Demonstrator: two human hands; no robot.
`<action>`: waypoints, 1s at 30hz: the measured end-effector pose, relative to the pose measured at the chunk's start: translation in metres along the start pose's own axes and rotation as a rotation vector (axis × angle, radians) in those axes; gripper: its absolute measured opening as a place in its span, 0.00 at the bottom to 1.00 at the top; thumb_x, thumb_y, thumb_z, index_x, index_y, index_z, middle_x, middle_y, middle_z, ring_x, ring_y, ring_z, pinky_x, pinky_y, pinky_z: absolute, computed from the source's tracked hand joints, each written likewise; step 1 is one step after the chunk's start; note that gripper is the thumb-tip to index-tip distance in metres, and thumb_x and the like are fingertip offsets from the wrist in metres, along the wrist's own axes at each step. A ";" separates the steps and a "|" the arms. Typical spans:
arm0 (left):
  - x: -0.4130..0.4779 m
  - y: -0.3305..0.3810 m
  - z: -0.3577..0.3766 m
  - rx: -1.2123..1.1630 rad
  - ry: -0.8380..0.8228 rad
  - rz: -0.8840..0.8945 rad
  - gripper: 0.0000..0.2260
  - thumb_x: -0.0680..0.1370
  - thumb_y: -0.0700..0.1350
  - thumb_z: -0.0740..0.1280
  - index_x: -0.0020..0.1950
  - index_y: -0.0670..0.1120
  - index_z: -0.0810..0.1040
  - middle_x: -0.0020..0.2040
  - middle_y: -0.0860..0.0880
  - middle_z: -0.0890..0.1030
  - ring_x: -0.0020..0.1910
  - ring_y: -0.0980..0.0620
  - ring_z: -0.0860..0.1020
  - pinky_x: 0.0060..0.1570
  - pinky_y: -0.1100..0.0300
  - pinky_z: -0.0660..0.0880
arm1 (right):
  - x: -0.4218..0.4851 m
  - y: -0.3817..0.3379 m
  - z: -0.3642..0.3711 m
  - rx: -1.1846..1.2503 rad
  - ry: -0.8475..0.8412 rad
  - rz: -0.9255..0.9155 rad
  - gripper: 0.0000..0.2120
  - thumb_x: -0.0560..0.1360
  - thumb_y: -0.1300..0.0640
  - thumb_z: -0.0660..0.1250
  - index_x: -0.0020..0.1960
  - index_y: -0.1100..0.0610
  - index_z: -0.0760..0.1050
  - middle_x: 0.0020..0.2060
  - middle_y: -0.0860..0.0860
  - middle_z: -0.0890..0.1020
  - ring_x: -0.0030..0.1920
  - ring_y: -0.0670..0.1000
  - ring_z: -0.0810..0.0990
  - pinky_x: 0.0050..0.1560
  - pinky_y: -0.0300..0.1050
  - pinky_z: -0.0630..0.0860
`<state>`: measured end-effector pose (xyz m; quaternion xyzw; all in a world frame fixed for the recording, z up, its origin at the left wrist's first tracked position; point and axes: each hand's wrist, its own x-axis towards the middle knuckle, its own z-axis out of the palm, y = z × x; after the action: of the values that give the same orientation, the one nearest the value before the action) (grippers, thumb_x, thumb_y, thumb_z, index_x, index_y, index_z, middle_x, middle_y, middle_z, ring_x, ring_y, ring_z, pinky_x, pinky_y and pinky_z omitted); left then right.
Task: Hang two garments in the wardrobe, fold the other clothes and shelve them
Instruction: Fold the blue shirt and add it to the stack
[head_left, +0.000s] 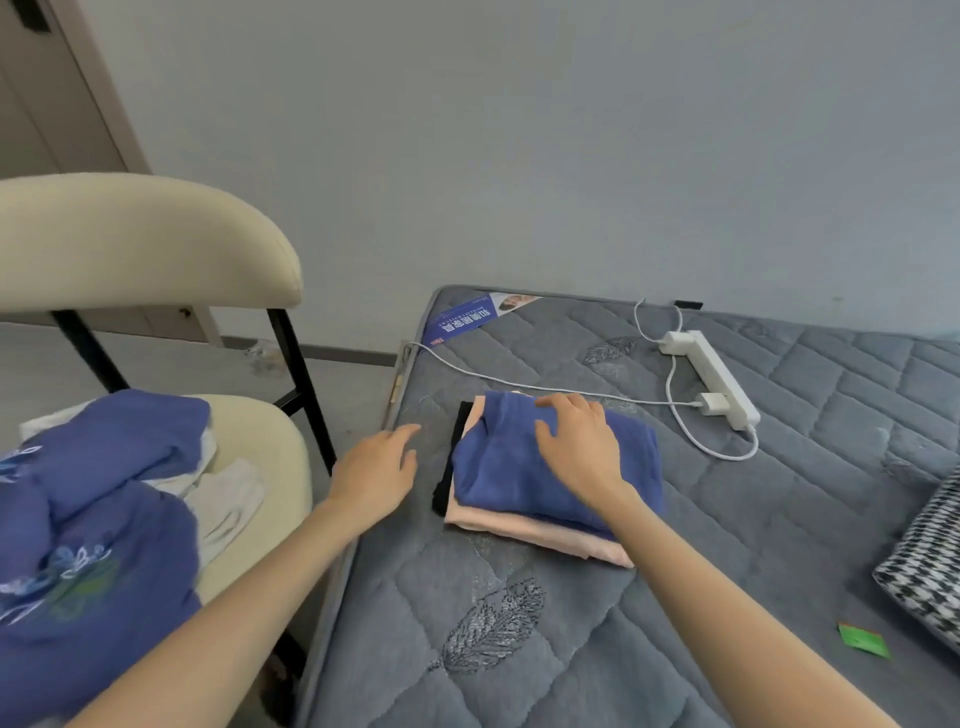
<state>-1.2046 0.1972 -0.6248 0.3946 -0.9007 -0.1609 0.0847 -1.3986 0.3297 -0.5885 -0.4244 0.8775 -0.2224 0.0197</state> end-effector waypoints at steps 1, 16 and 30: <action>-0.007 -0.010 -0.008 -0.003 0.025 -0.011 0.19 0.82 0.48 0.54 0.74 0.53 0.64 0.65 0.47 0.75 0.60 0.46 0.75 0.50 0.55 0.72 | 0.000 -0.014 0.002 0.002 -0.009 -0.051 0.16 0.79 0.55 0.59 0.65 0.52 0.71 0.63 0.51 0.75 0.64 0.54 0.68 0.53 0.48 0.71; -0.170 -0.195 -0.089 -0.130 0.275 -0.547 0.17 0.81 0.48 0.57 0.71 0.55 0.67 0.61 0.54 0.77 0.58 0.50 0.76 0.46 0.56 0.71 | -0.052 -0.227 0.123 0.169 -0.410 -0.602 0.16 0.80 0.54 0.59 0.67 0.52 0.70 0.63 0.51 0.75 0.64 0.54 0.71 0.54 0.47 0.73; -0.264 -0.279 -0.090 -0.261 0.339 -0.816 0.20 0.81 0.43 0.58 0.74 0.49 0.65 0.67 0.47 0.74 0.60 0.46 0.74 0.56 0.61 0.66 | -0.115 -0.366 0.235 0.094 -0.659 -0.854 0.22 0.77 0.52 0.62 0.70 0.49 0.65 0.65 0.49 0.70 0.63 0.54 0.71 0.52 0.49 0.75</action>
<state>-0.8112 0.1946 -0.6471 0.7237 -0.6174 -0.2261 0.2097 -1.0036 0.1304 -0.6687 -0.7893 0.5633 -0.1047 0.2207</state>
